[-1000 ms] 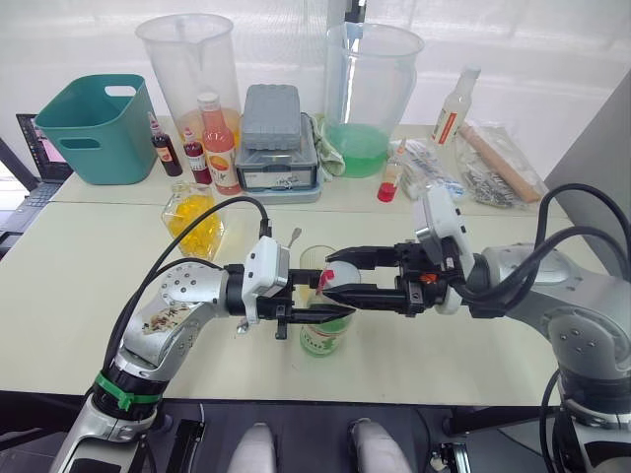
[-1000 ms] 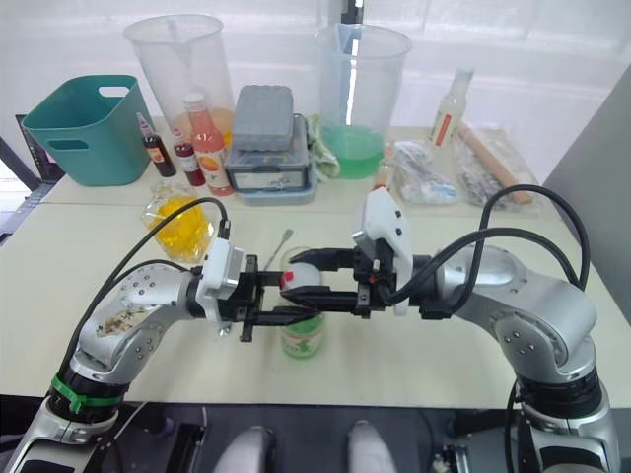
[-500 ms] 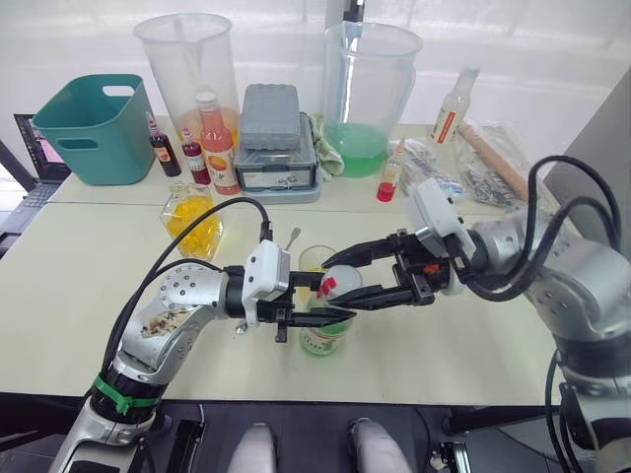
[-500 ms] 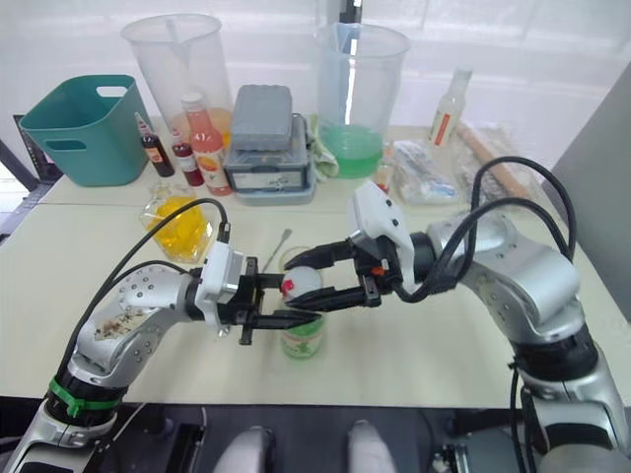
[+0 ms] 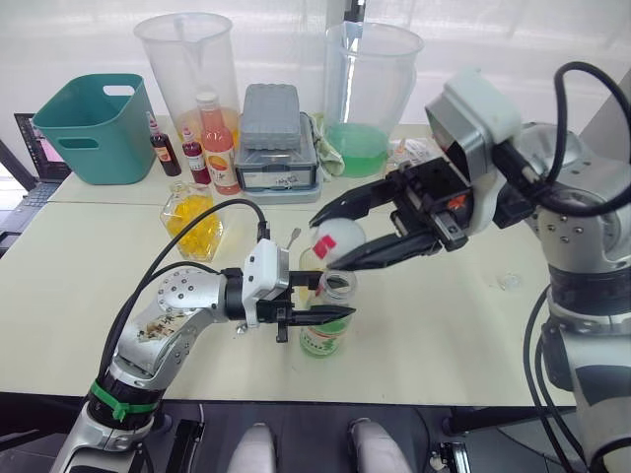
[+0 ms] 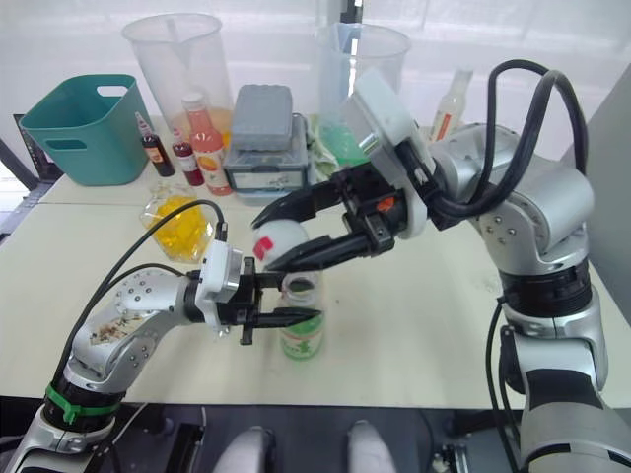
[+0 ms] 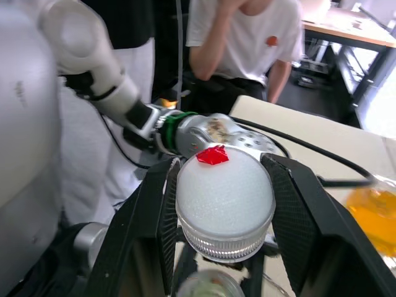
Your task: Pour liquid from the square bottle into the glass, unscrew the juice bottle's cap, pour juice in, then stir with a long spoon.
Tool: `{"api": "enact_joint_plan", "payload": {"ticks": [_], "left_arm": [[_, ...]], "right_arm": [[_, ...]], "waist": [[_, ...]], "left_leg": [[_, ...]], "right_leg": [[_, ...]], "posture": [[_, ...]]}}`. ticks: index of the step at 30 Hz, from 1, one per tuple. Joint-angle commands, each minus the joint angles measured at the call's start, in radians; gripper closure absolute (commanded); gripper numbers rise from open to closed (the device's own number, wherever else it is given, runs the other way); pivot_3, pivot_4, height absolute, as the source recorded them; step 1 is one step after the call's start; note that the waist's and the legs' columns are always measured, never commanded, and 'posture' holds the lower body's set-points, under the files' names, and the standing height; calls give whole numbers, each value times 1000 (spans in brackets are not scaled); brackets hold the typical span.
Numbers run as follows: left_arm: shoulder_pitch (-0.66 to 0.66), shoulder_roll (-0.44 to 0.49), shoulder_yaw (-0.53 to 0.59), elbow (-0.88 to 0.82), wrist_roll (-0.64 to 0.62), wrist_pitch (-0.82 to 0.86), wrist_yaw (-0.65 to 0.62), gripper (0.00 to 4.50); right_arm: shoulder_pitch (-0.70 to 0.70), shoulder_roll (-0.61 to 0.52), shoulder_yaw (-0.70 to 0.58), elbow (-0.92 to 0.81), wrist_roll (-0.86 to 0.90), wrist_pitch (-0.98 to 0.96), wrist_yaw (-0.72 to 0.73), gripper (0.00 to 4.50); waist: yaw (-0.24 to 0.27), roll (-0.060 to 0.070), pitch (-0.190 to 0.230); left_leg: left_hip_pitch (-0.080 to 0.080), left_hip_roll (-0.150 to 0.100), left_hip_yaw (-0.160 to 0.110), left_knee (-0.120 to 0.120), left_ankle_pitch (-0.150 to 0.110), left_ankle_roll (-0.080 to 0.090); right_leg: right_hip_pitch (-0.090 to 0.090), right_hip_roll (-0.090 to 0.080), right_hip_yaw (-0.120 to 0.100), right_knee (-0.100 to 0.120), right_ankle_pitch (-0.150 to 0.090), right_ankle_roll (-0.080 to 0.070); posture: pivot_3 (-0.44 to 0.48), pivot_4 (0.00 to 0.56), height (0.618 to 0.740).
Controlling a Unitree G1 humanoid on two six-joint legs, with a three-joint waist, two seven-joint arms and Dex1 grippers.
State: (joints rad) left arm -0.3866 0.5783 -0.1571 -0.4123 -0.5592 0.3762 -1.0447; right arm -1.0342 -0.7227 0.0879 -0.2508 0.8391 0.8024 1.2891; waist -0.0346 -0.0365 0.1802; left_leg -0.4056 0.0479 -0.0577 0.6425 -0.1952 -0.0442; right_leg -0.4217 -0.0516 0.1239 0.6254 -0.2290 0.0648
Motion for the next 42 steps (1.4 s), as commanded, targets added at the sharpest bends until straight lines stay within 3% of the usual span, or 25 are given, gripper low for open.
{"api": "enact_joint_plan", "payload": {"ticks": [1,8,13,17,24,31,33,37,39,42], "left_arm": [[26,24,-1,11,34,30,26,3029],[34,24,10,3,29,37,37,3029],[28,19,9,13,27,34,40,3029],[24,12,13,23,24,47,54,3029],[69,19,18,3,29,31,63,3029],[72,22,17,12,36,20,58,3029],[71,22,11,16,41,13,55,3029],[73,26,10,17,40,8,54,3029],[75,31,9,13,37,16,55,3029],[91,40,24,-5,18,27,54,3029]], "right_arm": [[56,-51,-105,4,-41,1,-105,2824],[272,-78,-252,95,-225,-62,-414,2824],[438,-20,-299,186,-331,-107,-589,2824],[490,110,-311,327,-412,-164,-770,2824],[478,172,-277,537,-557,-295,-890,2824],[433,206,-257,669,-607,-386,-884,2824],[422,211,-261,687,-610,-396,-883,1860],[416,206,-282,675,-597,-390,-878,476],[425,197,-292,631,-574,-376,-850,19],[441,195,-324,527,-518,-333,-822,19]], "waist": [[-1,0,0],[-5,0,0],[-9,0,0],[-13,0,0],[-12,0,0],[-16,0,0],[-15,0,0],[-14,1,0],[-14,1,0],[-15,1,-1]], "left_leg": [[0,0,0,0,0,0],[0,0,1,0,0,0],[0,0,1,-1,0,0],[1,0,1,-1,0,0],[1,-1,1,0,0,0],[1,-1,1,-1,0,0],[1,-1,1,-1,0,0],[1,-1,1,-1,0,0],[1,-1,1,-1,0,0],[1,-1,1,-1,0,0]], "right_leg": [[0,0,0,0,0,0],[0,0,1,0,0,1],[0,0,1,1,3,5],[0,0,2,1,3,5],[0,0,3,0,3,6],[1,0,3,1,3,6],[1,0,3,1,4,6],[1,0,3,1,4,6],[2,0,3,1,4,6],[1,0,3,1,4,6]], "posture": [[0,150,739],[0,150,739],[0,150,739],[0,150,739],[0,150,739],[0,150,739],[0,150,739],[0,150,739],[0,150,739],[0,150,739]]}}
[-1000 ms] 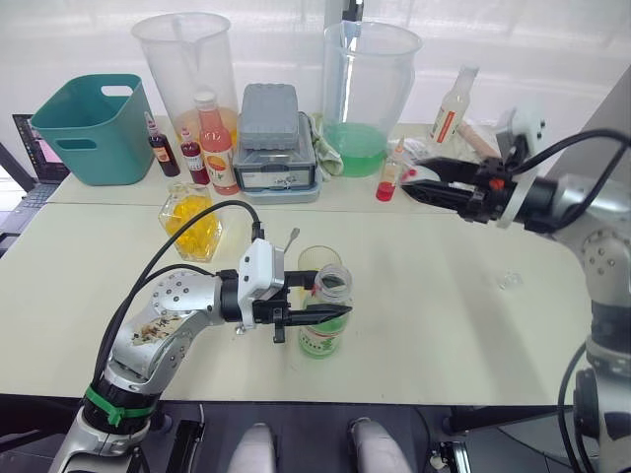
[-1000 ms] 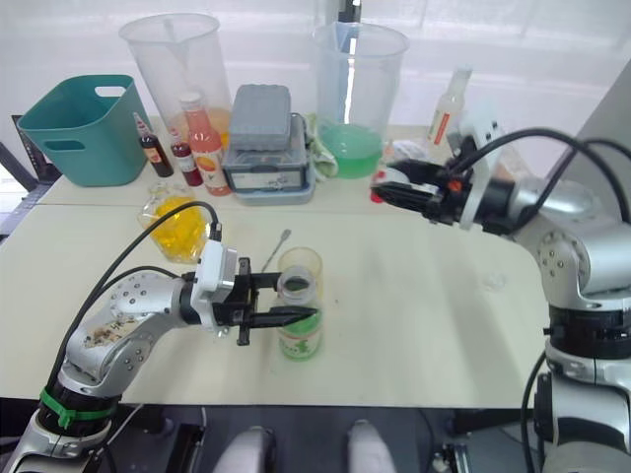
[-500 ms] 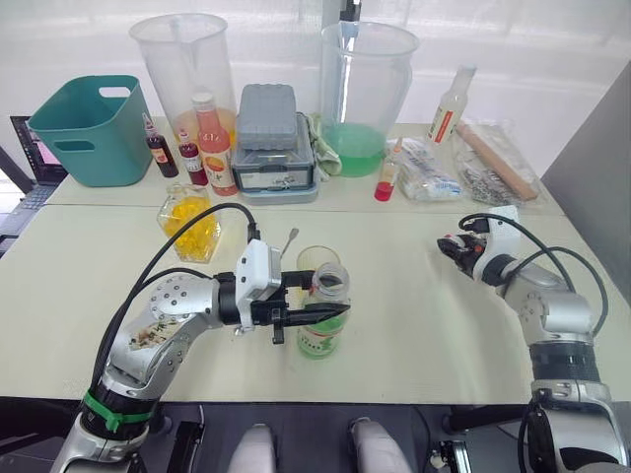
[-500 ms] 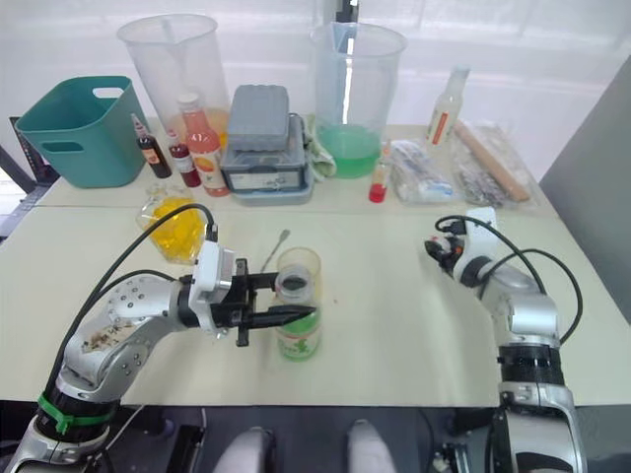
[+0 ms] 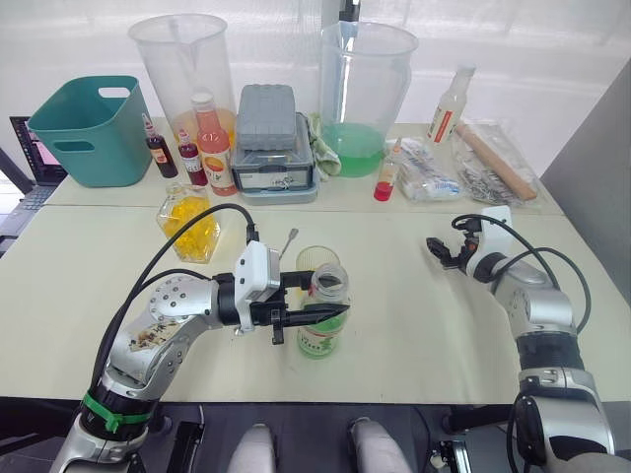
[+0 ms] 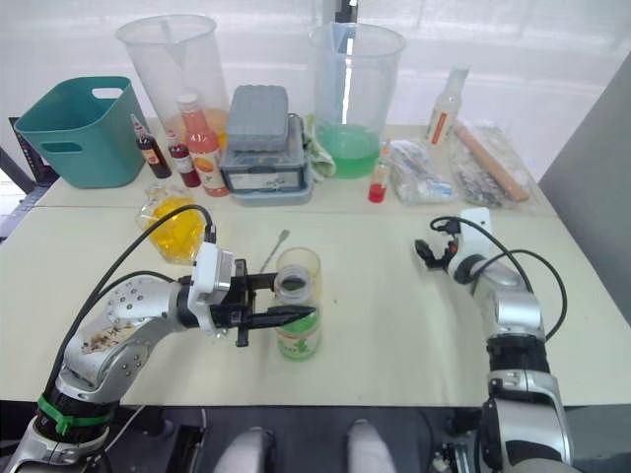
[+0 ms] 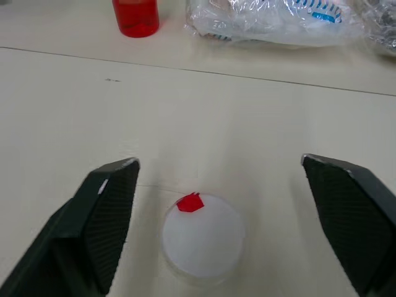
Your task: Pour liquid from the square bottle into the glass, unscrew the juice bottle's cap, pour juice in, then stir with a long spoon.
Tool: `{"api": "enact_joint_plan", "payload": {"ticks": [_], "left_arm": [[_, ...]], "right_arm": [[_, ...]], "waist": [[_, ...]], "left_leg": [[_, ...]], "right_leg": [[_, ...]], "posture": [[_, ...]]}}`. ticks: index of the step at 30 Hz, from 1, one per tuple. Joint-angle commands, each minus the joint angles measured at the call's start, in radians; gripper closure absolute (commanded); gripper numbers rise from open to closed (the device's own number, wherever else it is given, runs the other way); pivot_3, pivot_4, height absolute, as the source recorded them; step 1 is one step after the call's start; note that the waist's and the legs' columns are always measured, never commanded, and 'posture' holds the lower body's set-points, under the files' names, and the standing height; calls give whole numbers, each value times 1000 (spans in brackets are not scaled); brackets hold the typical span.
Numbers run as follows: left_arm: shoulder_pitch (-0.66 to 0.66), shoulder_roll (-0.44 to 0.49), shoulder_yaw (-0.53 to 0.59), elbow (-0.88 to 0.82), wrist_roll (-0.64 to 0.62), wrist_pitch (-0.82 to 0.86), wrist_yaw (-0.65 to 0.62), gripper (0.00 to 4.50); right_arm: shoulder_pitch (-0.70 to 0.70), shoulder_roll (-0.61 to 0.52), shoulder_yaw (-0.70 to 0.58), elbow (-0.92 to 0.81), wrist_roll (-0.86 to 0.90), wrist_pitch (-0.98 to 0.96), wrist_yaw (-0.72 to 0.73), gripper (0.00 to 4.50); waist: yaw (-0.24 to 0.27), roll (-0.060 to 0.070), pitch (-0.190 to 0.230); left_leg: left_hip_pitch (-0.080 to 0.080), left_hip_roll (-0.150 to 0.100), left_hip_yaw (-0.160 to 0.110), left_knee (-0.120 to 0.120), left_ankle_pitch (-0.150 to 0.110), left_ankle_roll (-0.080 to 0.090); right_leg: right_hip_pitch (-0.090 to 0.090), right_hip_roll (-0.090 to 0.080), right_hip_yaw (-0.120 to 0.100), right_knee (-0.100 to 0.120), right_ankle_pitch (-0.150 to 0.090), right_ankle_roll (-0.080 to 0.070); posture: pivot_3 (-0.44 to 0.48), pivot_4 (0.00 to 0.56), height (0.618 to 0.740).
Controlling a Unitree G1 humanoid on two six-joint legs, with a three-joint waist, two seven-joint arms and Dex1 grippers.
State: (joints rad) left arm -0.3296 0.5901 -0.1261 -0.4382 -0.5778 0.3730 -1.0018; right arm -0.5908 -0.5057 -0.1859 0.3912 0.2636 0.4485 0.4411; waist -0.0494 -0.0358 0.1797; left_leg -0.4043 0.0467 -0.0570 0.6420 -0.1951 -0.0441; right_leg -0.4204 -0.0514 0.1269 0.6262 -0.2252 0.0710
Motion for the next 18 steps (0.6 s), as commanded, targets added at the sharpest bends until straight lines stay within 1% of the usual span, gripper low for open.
{"api": "enact_joint_plan", "payload": {"ticks": [1,5,8,10,11,13,15,18], "left_arm": [[38,31,-1,14,28,35,11,3029],[37,35,47,-22,-43,74,23,3029],[7,43,103,-48,-128,138,53,3029],[-36,55,156,-62,-202,189,78,3029],[-59,70,188,-80,-256,223,89,3029],[-88,102,241,-103,-345,288,111,3029],[-104,151,304,-102,-400,337,132,3029],[-119,221,391,-96,-490,395,148,3029]], "right_arm": [[0,-23,-56,-143,69,34,33,19],[0,-37,-66,-273,147,98,104,19],[-11,-25,-124,-377,333,236,168,19],[-14,-48,-141,-454,436,315,223,19],[-12,-70,-150,-502,504,367,259,19],[5,-121,-143,-574,579,429,327,19],[33,-173,-125,-638,630,469,388,19],[54,-212,-120,-695,699,505,432,19]], "waist": [[-1,0,0],[-7,0,0],[-14,0,0],[-18,1,1],[-19,1,4],[-19,1,5],[-19,2,5],[-19,1,5]], "left_leg": [[0,0,0,0,0,0],[0,0,0,0,0,0],[-1,1,-1,-1,0,0],[-1,1,-1,-1,0,1],[-2,1,-1,-1,-1,1],[-4,1,-2,-1,-1,1],[-4,1,-2,-1,-1,2],[-3,1,-2,-1,-3,5]], "right_leg": [[0,0,0,0,0,0],[-1,0,0,0,0,0],[-1,1,0,1,0,0],[-2,1,0,2,0,0],[-2,1,0,2,0,0],[-4,2,0,2,0,0],[-4,2,0,2,-1,1],[-3,2,-1,1,-3,1]], "posture": [[0,150,739],[0,150,739],[0,150,739],[0,150,739],[0,150,739],[0,150,739],[0,150,739],[0,150,739]]}}
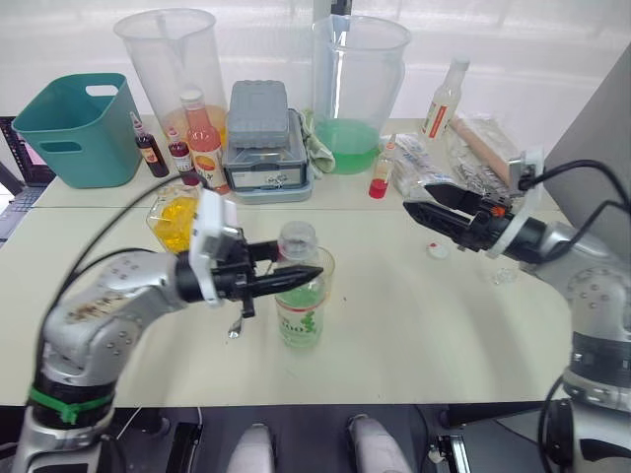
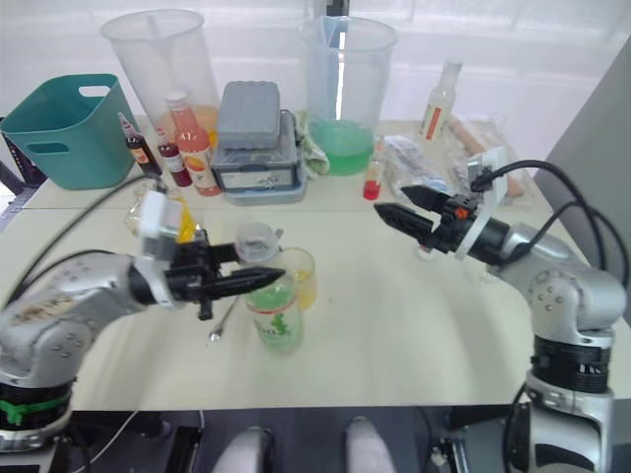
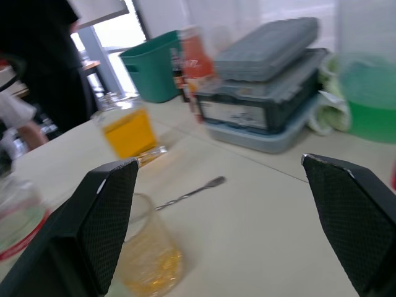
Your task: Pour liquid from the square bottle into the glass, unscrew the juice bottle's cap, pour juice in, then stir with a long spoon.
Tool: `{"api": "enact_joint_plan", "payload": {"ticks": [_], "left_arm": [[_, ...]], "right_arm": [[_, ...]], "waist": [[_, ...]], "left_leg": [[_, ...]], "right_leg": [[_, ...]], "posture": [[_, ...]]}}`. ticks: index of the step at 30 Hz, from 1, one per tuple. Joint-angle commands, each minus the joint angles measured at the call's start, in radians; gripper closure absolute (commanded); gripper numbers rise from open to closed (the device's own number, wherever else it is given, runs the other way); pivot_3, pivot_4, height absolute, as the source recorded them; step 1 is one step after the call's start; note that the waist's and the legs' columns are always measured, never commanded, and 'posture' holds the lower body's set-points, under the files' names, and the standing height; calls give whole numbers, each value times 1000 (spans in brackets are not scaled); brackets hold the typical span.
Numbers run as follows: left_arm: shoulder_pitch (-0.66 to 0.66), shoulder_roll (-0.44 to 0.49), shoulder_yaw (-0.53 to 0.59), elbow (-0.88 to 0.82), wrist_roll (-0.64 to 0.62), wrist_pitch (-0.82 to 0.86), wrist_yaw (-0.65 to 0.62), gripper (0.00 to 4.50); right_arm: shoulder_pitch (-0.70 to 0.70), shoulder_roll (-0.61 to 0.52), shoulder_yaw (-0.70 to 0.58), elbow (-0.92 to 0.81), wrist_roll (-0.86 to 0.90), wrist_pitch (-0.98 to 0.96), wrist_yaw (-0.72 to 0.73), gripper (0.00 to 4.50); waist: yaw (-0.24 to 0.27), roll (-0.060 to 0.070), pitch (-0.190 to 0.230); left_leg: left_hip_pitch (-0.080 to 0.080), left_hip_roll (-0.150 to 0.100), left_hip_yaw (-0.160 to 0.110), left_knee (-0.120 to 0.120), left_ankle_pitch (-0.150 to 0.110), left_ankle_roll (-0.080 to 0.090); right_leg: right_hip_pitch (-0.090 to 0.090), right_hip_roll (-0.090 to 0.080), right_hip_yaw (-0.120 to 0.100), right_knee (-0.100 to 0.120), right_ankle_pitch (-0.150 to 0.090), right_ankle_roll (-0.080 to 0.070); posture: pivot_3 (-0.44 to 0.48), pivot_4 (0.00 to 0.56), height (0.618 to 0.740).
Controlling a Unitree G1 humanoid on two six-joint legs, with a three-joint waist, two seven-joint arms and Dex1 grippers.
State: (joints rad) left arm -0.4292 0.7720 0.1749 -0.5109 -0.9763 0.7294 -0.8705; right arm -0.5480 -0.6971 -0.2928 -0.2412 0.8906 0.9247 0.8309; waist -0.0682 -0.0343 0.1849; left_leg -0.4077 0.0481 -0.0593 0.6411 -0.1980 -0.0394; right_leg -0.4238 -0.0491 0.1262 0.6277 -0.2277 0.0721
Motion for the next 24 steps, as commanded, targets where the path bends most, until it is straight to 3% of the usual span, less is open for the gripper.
{"api": "enact_joint_plan", "payload": {"ticks": [1,9,13,19,24], "left_arm": [[-19,65,115,-24,-114,54,15,3029],[-52,300,327,96,-212,136,-45,3029],[-48,354,298,196,-53,30,-134,3029],[-111,303,209,299,104,-124,-181,3029],[-238,118,25,427,326,-309,-109,3029]], "right_arm": [[17,-31,-11,-75,88,36,52,19],[58,-62,-16,-128,174,54,80,19],[110,-113,46,-181,154,56,122,19],[125,-110,62,-214,161,31,84,19],[171,-109,48,-265,161,21,45,19]], "waist": [[-2,0,0],[-1,0,1],[3,0,1],[7,0,1],[26,0,1]], "left_leg": [[0,0,0,0,0,0],[0,1,0,0,0,0],[0,1,1,-1,0,0],[0,1,1,-1,0,0],[-1,1,1,-1,0,0]], "right_leg": [[0,0,0,0,0,0],[-1,1,0,0,-1,-1],[-2,1,0,0,-4,-6],[-2,1,0,0,-4,-7],[-2,1,0,0,-1,-2]], "posture": [[0,150,739],[0,150,739],[0,150,739],[0,150,739],[0,150,739]]}}
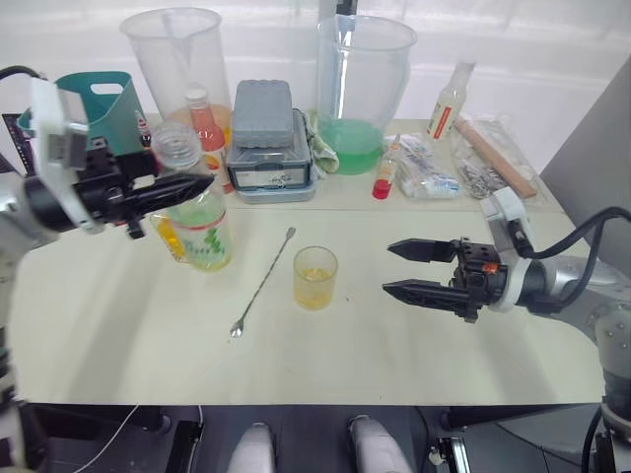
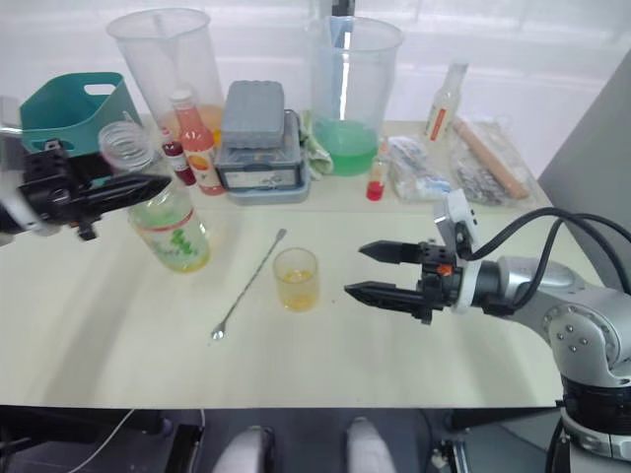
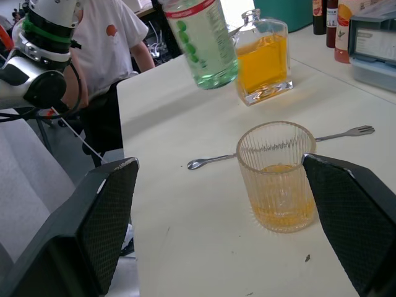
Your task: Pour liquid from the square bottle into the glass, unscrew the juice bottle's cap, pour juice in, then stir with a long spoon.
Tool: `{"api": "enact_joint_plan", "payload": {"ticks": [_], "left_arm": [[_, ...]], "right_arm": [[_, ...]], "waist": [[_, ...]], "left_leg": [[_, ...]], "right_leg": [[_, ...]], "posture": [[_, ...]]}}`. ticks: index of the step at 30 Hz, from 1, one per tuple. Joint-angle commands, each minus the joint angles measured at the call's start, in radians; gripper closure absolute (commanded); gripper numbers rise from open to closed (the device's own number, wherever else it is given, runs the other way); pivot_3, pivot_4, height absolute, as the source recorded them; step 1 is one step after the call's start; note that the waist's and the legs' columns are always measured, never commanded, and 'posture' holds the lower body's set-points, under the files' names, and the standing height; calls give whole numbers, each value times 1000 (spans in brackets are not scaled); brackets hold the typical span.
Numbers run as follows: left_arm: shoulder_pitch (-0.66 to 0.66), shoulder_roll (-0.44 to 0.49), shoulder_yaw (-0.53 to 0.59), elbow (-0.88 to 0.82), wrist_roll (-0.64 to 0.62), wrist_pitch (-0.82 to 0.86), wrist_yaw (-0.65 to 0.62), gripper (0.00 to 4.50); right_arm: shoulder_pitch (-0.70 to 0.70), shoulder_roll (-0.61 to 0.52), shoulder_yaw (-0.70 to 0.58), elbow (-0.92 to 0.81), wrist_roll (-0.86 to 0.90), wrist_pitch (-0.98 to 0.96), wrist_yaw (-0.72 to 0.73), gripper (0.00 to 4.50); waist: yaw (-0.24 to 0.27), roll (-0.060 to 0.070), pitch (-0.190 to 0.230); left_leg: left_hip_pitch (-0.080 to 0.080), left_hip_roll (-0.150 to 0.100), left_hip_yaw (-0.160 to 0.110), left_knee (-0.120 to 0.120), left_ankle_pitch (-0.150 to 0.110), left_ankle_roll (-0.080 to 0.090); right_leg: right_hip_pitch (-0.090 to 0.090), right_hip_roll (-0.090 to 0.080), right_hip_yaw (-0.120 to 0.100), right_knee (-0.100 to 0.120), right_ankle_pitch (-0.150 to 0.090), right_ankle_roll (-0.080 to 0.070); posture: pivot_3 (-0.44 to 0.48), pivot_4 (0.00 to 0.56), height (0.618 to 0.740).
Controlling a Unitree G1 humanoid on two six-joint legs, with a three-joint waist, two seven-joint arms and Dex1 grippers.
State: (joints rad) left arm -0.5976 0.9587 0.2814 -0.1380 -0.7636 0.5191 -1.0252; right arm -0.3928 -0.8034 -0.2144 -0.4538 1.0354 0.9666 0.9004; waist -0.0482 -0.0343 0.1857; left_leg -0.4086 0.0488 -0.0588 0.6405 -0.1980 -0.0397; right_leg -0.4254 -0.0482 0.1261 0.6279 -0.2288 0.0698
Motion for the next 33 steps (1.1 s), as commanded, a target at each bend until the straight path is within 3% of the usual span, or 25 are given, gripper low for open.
{"api": "enact_joint_plan", "payload": {"ticks": [1,4,8,14,23,33], "left_arm": [[-90,-101,-106,71,146,-124,58,3029],[-137,-160,-167,133,243,-177,87,3029],[-232,-245,-270,285,471,-299,233,3029],[-318,-342,-367,440,642,-507,259,3029],[-343,-429,-414,605,786,-964,303,3029],[-346,-436,-445,751,898,-1273,343,3029]], "right_arm": [[23,-2,-31,-61,14,-24,-34,19],[41,3,-32,-82,17,-25,-67,19],[73,0,-37,-113,21,-21,-105,19],[119,8,-51,-160,34,-31,-162,19],[147,22,-55,-201,39,-36,-241,19],[155,25,-50,-213,22,-41,-310,19]], "waist": [[9,0,0],[9,-1,0],[8,-1,0],[7,-1,0],[7,-1,0],[9,-1,0]], "left_leg": [[0,0,0,0,0,0],[-1,0,0,1,0,0],[-2,0,-1,1,0,0],[-2,0,-2,1,0,0],[-2,0,-2,1,0,0],[-2,-1,-2,2,0,0]], "right_leg": [[1,0,0,0,0,0],[0,0,1,0,1,0],[0,1,1,0,1,0],[0,1,1,0,1,0],[0,1,1,1,2,1],[1,1,1,1,3,1]], "posture": [[0,150,739],[0,150,739],[0,150,739],[0,150,739],[0,150,739],[0,150,739]]}}
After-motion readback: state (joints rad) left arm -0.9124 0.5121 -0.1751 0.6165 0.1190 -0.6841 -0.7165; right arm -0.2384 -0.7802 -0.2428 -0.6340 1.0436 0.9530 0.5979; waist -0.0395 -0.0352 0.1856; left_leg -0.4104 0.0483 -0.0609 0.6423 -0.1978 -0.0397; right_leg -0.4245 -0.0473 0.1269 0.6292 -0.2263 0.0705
